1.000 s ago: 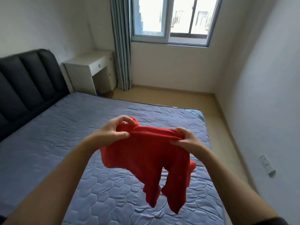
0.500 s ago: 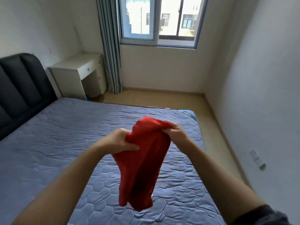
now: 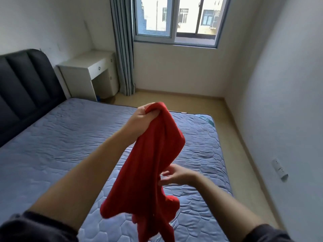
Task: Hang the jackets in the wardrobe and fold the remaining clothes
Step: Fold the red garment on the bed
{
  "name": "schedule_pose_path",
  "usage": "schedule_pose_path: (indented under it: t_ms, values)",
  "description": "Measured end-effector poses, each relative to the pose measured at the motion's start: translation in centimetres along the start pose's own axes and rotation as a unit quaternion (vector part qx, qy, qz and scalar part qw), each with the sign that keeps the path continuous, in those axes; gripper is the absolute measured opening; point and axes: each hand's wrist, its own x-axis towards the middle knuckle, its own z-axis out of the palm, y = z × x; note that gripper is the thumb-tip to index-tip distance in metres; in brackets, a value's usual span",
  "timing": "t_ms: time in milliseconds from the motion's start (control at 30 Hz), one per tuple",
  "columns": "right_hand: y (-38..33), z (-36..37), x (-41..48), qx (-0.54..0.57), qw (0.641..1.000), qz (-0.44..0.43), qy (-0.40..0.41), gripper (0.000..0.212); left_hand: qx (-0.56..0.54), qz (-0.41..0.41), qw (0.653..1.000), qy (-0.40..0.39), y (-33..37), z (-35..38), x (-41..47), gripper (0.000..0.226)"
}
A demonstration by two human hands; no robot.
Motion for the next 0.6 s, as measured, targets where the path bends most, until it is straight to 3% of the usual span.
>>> schedule_pose_path:
  t_ms: [67,133,233,300,367,500,533,600]
  values:
    - [1.9,1.7,1.2,-0.060,0.996,0.019,0.068,0.021,-0.022,-0.004,1.000,-0.003,1.3,0.3,-0.1,0.024]
    - [2.5,1.9,1.8,-0.046,0.985,0.026,0.165,0.012,-0.017,-0.016,1.000,-0.016,2.1,0.0,-0.4,0.023]
    - [0.9,0.3,2.0,0.089,0.944,0.012,0.317,0.030,0.047,-0.059,0.996,-0.050,2.3,-2.2,-1.2,0.021]
    - [-1.5,-1.8,1.8,0.230,0.901,0.015,0.368,0.031,0.140,-0.116,0.977,-0.108,1.6,-3.9,-2.1,0.021]
    - [-4.2,-3.6,1.2,0.360,0.859,-0.001,0.365,0.028,0.195,-0.171,0.945,-0.198,-0.3,-4.9,-3.3,0.029]
    - [-9.0,-5.1,-0.6,0.519,0.791,-0.093,0.311,0.030,0.194,-0.265,0.858,-0.395,-3.1,-5.4,-5.6,0.022]
    - [-9.8,-5.2,-1.1,0.535,0.787,-0.111,0.288,0.037,0.175,-0.274,0.863,-0.388,-3.5,-5.6,-5.3,0.028]
    - [-11.5,-5.3,-2.4,0.535,0.797,-0.126,0.249,0.053,0.134,-0.235,0.929,-0.252,-3.8,-5.6,-3.9,0.024]
